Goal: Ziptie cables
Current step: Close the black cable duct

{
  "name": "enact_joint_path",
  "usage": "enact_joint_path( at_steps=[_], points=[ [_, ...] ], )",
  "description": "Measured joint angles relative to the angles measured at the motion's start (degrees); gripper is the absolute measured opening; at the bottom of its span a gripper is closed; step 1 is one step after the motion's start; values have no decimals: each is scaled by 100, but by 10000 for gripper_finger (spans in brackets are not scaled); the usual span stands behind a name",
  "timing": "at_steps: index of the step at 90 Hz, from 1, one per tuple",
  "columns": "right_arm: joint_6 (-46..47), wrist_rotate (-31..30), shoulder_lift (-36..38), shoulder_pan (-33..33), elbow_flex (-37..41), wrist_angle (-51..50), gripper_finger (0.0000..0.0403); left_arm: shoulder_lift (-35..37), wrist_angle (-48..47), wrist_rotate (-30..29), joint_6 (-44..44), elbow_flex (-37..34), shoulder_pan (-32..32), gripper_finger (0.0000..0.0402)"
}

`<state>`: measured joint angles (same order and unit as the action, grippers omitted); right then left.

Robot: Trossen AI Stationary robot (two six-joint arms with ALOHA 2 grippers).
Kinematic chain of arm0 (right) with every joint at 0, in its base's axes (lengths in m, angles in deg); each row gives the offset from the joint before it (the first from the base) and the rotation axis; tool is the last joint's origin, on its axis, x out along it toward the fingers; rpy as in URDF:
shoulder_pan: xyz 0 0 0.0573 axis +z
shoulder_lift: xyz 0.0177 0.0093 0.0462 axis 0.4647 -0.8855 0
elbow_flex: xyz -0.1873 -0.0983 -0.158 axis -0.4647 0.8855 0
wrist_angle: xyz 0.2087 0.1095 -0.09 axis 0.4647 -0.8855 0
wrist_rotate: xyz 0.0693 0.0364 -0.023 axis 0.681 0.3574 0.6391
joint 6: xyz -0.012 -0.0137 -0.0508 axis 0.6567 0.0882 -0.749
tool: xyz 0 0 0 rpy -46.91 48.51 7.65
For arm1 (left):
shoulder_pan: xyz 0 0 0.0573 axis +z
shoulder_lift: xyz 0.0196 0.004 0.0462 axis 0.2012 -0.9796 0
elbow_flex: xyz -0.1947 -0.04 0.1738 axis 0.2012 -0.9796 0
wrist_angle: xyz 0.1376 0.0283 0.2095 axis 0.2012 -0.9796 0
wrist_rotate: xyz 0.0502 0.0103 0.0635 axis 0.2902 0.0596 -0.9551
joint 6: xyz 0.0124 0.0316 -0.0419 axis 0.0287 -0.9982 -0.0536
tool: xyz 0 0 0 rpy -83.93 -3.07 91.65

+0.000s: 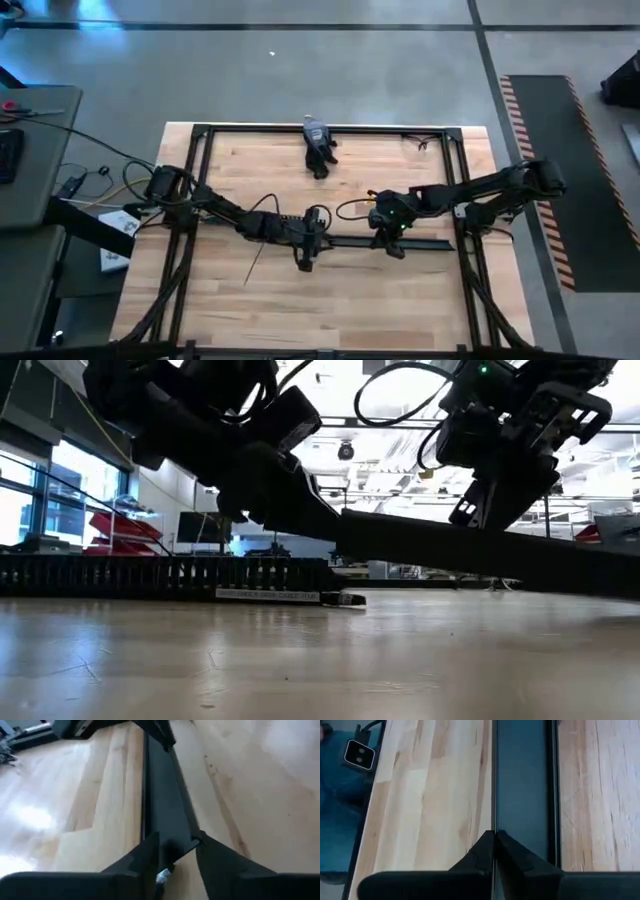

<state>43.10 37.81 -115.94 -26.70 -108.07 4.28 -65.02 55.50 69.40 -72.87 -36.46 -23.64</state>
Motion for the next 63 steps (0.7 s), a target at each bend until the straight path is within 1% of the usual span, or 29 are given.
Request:
enact_joint_path(
  at_steps=[14,19,25,36,41,54,63],
  points=[
    [-103,-137,5,1,-4,21,1,0,-43,91,208,0,-32,16],
    [-211,-172,13,7,-4,40,4,0,-57,99,366,-2,-42,6],
    [-441,-190,55,7,-4,37,18,0,-102,232,730,31,-42,6],
    [-1043,-225,216,9,-103,-259,68,0,-101,680,1627,201,-37,2],
    [-1362,-387,328,14,-219,-456,97,0,-144,871,2142,304,-29,1],
    [-1917,-1079,637,130,-457,-658,167,0,-343,1546,3774,473,60,0],
    [-1924,-1183,727,249,-492,-667,200,0,-385,1926,4991,472,147,0]
  ],
)
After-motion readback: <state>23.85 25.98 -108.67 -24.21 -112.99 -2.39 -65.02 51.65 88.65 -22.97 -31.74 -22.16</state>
